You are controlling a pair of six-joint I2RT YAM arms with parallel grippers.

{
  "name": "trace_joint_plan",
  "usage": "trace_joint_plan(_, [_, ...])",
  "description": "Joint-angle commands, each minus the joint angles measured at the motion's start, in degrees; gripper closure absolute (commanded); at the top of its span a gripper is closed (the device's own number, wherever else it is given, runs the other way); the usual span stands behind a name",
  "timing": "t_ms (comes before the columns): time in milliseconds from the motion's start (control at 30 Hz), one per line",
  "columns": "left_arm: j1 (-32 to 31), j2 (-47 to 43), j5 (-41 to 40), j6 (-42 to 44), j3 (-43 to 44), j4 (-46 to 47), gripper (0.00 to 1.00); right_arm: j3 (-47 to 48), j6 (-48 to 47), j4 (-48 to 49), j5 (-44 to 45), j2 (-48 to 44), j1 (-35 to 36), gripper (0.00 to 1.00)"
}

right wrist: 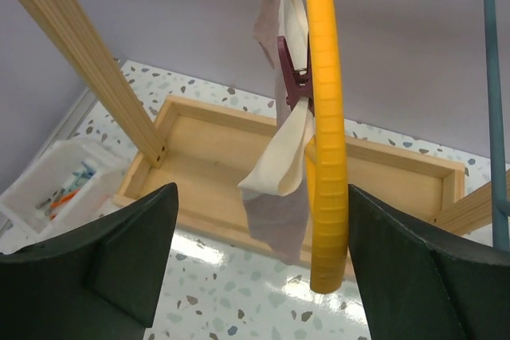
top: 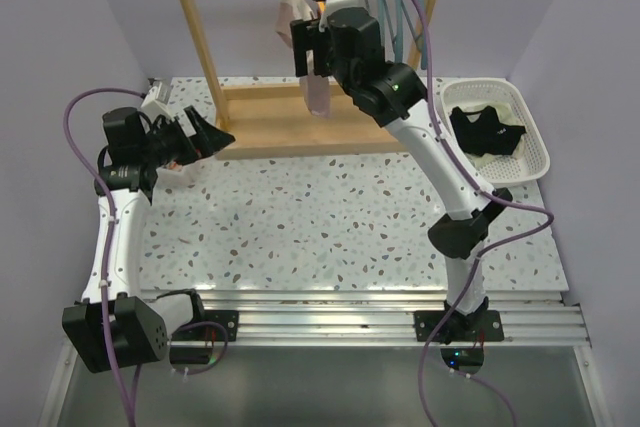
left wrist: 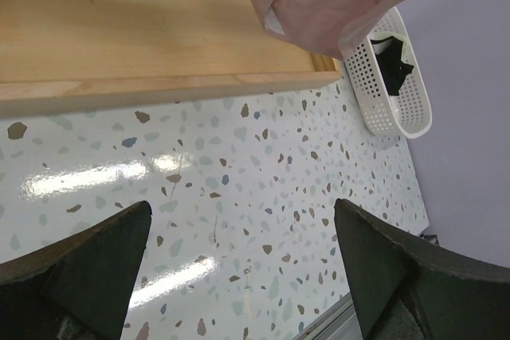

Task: Remove the underwear clipped to the hanger

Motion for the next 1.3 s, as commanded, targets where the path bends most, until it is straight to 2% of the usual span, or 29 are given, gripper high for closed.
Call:
trace_joint_plan(0, [-0.52,-1.27,2.91,-1.36,0.16,2.48,0.00,2.20,-1.69,0.94,-0.45,0.41,-1.32,0.16])
trace_joint_plan(133, [-0.96,-0.57,3.70,-2.06,0.33,3.10,0.00,3.77,0.76,-0.63,-6.07,2.51,-3.34,0.25])
trace_joint_plan(267, [-1.14,-0.13,3.97,-2.06,0.77,3.10,0.00,5.01,2.18,-1.61,-11.61,3.58,-5.10,0.39])
trace_joint_plan(367, [-1.14,-0.22,3.88,-2.06,0.95,3.10,0.00,4.75,2.62,-0.38,-14.16,3.40,-5.98,0.55])
trace_joint_plan(400, [-1.14,-0.13,3.88,-2.06,0.86,3.01,0.00,4.92,2.97,-0.03,-14.95,3.40,-6.24,0.68])
trace_joint_plan(500, [-1.14,-0.48,3.97,-1.97,0.86,2.83,0.00,5.71,3.50,-0.11,-16.01,3.84,-7.30,0.92])
trace_joint_plan(600, [-1.23,-1.18,3.97,-1.97,0.77,2.83,0.00,5.98,4.29,-0.99,-18.03,3.58,-8.44,1.00])
trace_joint_plan(800, [-1.14,-2.06,4.32,-3.64,0.07,4.59,0.00,0.28,6.22,6.82,-20.93,-2.04,-8.88,1.00])
trace_joint_plan(967, [-1.14,-1.71,4.06,-3.91,0.33,5.12,0.00,0.53,6.49,12.35,-21.11,-3.98,-8.88,1.00])
trace_joint_plan(1167, [-1.14,-1.27,3.35,-3.56,0.51,4.77,0.00,-2.28,5.26,14.92,-19.88,-7.40,-8.79,1.00])
trace_joint_plan(1267, [-1.14,-1.10,3.27,-3.82,0.33,5.12,0.00,-7.80,4.99,18.41,-19.88,-11.26,-8.79,1.00])
